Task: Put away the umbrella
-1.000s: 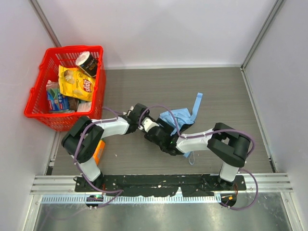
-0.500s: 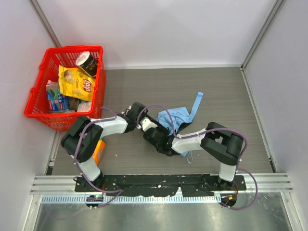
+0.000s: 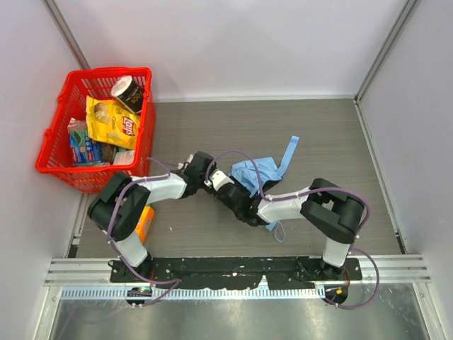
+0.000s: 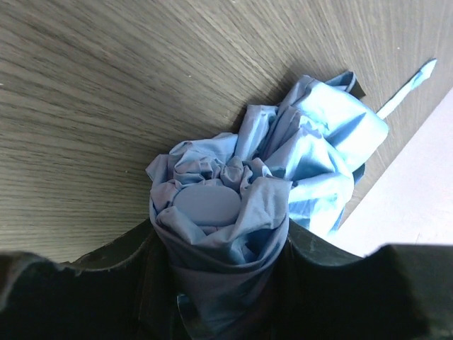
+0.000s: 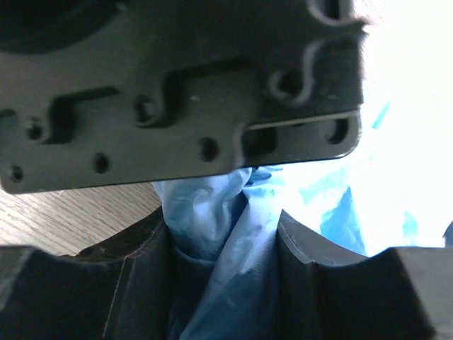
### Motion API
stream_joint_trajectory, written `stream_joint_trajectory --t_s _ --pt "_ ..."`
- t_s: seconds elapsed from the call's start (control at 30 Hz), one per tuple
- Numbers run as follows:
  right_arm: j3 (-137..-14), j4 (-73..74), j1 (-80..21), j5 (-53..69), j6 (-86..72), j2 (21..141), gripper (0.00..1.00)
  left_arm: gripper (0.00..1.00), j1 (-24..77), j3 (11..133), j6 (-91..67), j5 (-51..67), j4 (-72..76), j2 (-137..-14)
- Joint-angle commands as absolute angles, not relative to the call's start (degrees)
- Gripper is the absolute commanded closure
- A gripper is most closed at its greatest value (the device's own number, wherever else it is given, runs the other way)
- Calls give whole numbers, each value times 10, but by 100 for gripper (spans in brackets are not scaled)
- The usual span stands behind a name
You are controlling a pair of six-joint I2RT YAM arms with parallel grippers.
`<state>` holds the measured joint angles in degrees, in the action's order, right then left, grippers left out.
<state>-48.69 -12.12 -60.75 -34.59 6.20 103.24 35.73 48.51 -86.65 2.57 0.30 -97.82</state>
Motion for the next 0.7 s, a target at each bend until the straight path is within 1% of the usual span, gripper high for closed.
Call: stream_joint_trajectory --t_s 0.0,0.03,0.1,0.13,0.23,0.3,0.4,0.47,0.6,0.63,0.67 --pt "-432 -112 -582 -254 0 1036 99 70 363 443 -832 24 74 -946" --pt "-416 -121 -582 -247 0 1029 99 58 363 433 -824 19 108 -940" --pt "-393 -162 -582 -244 0 1015 99 40 360 408 -818 12 168 -926" --pt "-388 -170 -582 -245 0 1007 99 30 359 399 -813 10 190 -920" --pt "-354 -212 -580 -227 1 991 99 7 352 395 -793 5 205 -906" --pt "-337 -231 -577 -210 -13 976 99 0 342 382 -789 5 237 -899" --pt "-315 -261 -563 -179 -25 956 99 0 327 355 -786 4 291 -889" --pt "-294 -287 -538 -133 -47 942 99 0 316 338 -785 10 329 -885" --pt "-254 -340 -449 72 -132 940 99 0 310 330 -782 32 334 -882" --pt "-245 -378 -428 108 -146 941 99 0 311 331 -781 37 327 -879" --pt "-239 -401 -395 172 -181 951 99 0 315 330 -780 38 314 -870"
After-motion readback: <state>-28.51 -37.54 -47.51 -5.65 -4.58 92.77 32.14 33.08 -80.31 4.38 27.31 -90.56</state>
